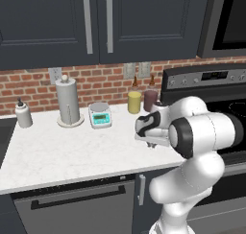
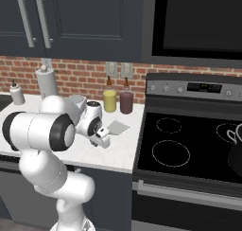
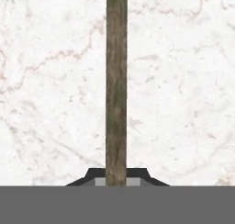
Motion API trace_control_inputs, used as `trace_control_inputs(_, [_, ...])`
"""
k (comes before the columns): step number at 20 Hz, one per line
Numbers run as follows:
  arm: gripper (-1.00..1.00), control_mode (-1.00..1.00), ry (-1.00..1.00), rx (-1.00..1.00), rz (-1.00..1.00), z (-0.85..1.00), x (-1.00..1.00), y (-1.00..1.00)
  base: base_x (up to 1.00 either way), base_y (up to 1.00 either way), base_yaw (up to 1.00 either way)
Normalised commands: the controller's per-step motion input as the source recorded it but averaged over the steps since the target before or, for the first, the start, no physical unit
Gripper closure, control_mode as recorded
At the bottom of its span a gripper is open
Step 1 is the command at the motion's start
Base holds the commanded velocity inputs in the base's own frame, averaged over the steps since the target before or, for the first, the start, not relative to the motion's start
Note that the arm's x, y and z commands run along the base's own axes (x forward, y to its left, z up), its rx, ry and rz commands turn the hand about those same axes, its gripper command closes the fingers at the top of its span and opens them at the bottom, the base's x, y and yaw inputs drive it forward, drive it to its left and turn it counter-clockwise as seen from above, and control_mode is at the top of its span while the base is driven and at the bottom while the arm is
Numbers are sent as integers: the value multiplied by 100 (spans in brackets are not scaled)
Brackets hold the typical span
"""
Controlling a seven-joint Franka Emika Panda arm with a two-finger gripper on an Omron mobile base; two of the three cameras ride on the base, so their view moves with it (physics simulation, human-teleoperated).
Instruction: Put the lemon and lemon in the pot. Retrieve the spatula and lightly stir the vegetables in the pot.
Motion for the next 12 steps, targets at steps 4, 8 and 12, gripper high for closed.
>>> trace_control_inputs(4, [100, -100, -36, 6, 1, 44, -73, 0, 0, 0, 0])
trace_control_inputs(8, [100, -100, -38, 6, 3, 91, -74, 0, 0, 0, 0])
trace_control_inputs(12, [100, -100, -16, -2, 7, 99, -72, 0, 0, 0, 0])
